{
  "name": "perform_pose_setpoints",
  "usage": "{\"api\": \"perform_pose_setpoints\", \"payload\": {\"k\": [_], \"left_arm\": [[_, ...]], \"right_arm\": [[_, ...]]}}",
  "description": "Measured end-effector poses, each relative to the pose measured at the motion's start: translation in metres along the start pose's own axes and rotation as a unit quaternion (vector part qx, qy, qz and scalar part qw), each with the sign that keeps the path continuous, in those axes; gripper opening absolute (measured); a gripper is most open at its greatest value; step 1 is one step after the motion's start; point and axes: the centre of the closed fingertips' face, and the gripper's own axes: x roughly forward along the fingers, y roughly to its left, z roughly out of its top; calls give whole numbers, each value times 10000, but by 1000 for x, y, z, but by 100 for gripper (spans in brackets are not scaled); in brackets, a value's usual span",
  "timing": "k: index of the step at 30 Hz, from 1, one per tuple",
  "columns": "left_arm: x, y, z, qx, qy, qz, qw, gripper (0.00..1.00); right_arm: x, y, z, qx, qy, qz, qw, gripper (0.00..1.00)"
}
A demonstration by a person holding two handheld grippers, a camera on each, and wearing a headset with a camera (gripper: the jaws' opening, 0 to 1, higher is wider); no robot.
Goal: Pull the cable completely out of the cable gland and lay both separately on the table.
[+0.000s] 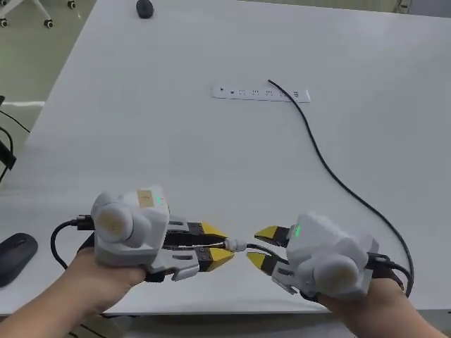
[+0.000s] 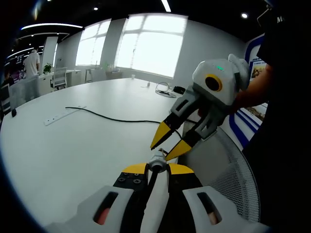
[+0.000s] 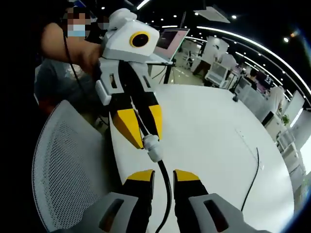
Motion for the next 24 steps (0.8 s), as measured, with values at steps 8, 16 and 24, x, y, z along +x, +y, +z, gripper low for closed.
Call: {"api": "perform_pose_setpoints", "payload": {"k": [8, 16, 24], "left_arm": [[1, -3, -1, 3, 34, -19, 10000, 16], [3, -4, -1, 7, 52, -28, 10000, 16], [3, -5, -1, -20, 35, -16, 10000, 16]], "right_arm": [[-1, 3, 5, -297, -71, 11, 9995, 6], [-1, 2, 6, -324, -81, -14, 9994, 1], [-1, 1, 3, -103, -111, -18, 9999, 1]]}}
